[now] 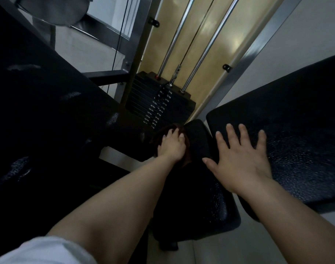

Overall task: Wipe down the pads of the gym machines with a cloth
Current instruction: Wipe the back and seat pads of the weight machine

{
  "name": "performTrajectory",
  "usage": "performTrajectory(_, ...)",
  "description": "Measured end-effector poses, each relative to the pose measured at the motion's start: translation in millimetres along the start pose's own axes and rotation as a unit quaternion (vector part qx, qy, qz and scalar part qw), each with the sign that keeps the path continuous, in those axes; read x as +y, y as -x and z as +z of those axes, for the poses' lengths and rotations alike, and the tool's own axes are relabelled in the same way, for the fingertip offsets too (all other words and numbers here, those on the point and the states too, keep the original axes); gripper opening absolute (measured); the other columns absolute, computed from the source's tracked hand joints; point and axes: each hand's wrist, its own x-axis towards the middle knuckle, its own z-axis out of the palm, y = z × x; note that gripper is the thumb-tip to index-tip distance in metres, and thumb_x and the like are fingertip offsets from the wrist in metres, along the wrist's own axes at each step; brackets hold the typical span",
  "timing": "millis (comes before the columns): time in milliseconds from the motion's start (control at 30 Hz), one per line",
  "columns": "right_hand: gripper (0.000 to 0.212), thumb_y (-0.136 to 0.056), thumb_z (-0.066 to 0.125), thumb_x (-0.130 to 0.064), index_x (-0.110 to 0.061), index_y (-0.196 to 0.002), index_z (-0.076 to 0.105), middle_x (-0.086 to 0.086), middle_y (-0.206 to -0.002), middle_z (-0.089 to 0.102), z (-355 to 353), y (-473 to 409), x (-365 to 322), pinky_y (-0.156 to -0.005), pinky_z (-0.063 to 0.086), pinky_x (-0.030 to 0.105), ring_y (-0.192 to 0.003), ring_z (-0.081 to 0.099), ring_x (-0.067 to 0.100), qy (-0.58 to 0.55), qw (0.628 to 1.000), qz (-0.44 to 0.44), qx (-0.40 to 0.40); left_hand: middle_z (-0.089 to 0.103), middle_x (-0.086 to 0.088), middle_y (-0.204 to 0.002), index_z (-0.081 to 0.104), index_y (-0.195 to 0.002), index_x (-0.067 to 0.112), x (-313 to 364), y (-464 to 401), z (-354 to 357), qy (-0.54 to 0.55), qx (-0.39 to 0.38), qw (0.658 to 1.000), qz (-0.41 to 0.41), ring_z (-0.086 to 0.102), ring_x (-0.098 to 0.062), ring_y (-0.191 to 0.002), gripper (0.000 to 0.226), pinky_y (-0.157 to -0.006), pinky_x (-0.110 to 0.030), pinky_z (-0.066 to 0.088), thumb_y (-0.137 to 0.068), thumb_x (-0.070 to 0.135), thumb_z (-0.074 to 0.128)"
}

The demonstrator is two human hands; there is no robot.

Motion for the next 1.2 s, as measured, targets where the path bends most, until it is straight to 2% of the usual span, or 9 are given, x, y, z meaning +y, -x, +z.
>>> performTrajectory(67, 0.077, -0.092, 0.011, -0.066, -0.022, -0.152, -0.007, 0.009, -0.159, -0.016, 0, 0, 0, -0.112, -0.007, 0.061, -0.145, -0.016, 0.033, 0.002, 1.0, 0.0, -0.001, 0.014, 0.0, -0.159, 0.024, -0.15, 0.023, 0, 28, 2, -0.006, 0.013, 1.0, -0.014, 0.012, -0.029, -0.146, 0.049, -0.115, -0.051, 0.018, -0.103, 0.035, 0.023)
performTrajectory(167, 0.077, -0.091, 0.01, -0.067, -0.022, -0.152, -0.007, 0.009, -0.159, -0.016, -1, -1, -1, -0.112, -0.007, 0.061, -0.145, -0.016, 0.032, 0.003, 1.0, 0.001, -0.003, 0.006, 0.004, -0.161, 0.018, -0.152, 0.026, -3, 94, 7, -0.017, 0.006, 0.999, -0.049, 0.004, -0.021, -0.147, 0.049, -0.117, -0.047, 0.014, -0.103, 0.036, 0.021)
performTrajectory(333, 0.077, -0.092, 0.008, -0.066, -0.021, -0.151, -0.01, 0.008, -0.158, -0.018, -3, 1, -1, -0.112, -0.008, 0.06, -0.145, -0.017, 0.032, 0.007, 1.0, 0.004, -0.01, -0.006, 0.011, -0.16, 0.005, -0.152, 0.033, -9, 185, 15, -0.037, -0.026, 0.998, -0.052, -0.01, -0.014, -0.147, 0.053, -0.119, -0.04, 0.003, -0.1, 0.042, 0.01)
performTrajectory(467, 0.076, -0.092, 0.007, -0.065, -0.021, -0.151, -0.011, 0.009, -0.158, -0.019, -2, 2, -1, -0.112, -0.007, 0.06, -0.145, -0.017, 0.031, 0.01, 1.0, 0.005, -0.009, -0.004, 0.008, -0.16, 0.008, -0.152, 0.031, 1, 163, 13, -0.029, -0.012, 0.996, -0.087, -0.006, -0.02, -0.147, 0.05, -0.119, -0.043, 0.004, -0.103, 0.037, 0.018)
performTrajectory(700, 0.075, -0.092, 0.006, -0.064, -0.021, -0.151, -0.012, 0.008, -0.158, -0.019, -2, 1, -1, -0.112, -0.007, 0.059, -0.145, -0.018, 0.031, 0.006, 1.0, 0.005, -0.004, 0.014, -0.003, -0.159, 0.023, -0.15, 0.022, 20, 29, 0, 0.004, 0.013, 0.995, -0.099, 0.017, -0.034, -0.142, 0.05, -0.115, -0.046, 0.017, -0.102, 0.036, 0.021)
performTrajectory(900, 0.075, -0.092, 0.007, -0.064, -0.021, -0.151, -0.011, 0.008, -0.159, -0.018, -2, 1, -1, -0.112, -0.008, 0.06, -0.145, -0.017, 0.031, 0.0, 1.0, 0.003, -0.003, 0.042, -0.015, -0.142, 0.044, -0.136, 0.016, 10, -22, -6, 0.009, 0.007, 0.993, -0.122, 0.04, -0.039, -0.126, 0.052, -0.106, -0.048, 0.033, -0.095, 0.039, 0.021)
performTrajectory(1033, 0.075, -0.093, 0.01, -0.064, -0.021, -0.152, -0.007, 0.008, -0.159, -0.016, -1, 0, -1, -0.111, -0.009, 0.06, -0.145, -0.016, 0.032, -0.007, 1.0, 0.004, -0.003, 0.032, -0.013, -0.151, 0.035, -0.145, 0.014, 3, 6, -6, 0.039, 0.04, 0.994, -0.093, 0.031, -0.033, -0.136, 0.052, -0.113, -0.042, 0.025, -0.101, 0.039, 0.024)
performTrajectory(1100, 0.075, -0.093, 0.011, -0.064, -0.021, -0.152, -0.006, 0.008, -0.159, -0.015, -1, 0, -2, -0.112, -0.008, 0.061, -0.145, -0.015, 0.032, -0.004, 1.0, 0.002, 0.0, 0.021, -0.01, -0.157, 0.028, -0.149, 0.014, -1, 28, -1, 0.033, 0.053, 0.993, -0.104, 0.023, -0.029, -0.141, 0.053, -0.115, -0.041, 0.022, -0.102, 0.038, 0.024)
performTrajectory(1200, 0.075, -0.093, 0.01, -0.065, -0.021, -0.152, -0.005, 0.008, -0.16, -0.014, -1, 0, -2, -0.112, -0.008, 0.061, -0.145, -0.014, 0.032, -0.004, 1.0, 0.005, -0.002, 0.014, -0.009, -0.159, 0.021, -0.151, 0.014, -5, 69, 7, 0.027, 0.045, 0.99, -0.133, 0.02, -0.028, -0.143, 0.055, -0.116, -0.041, 0.019, -0.102, 0.039, 0.023)
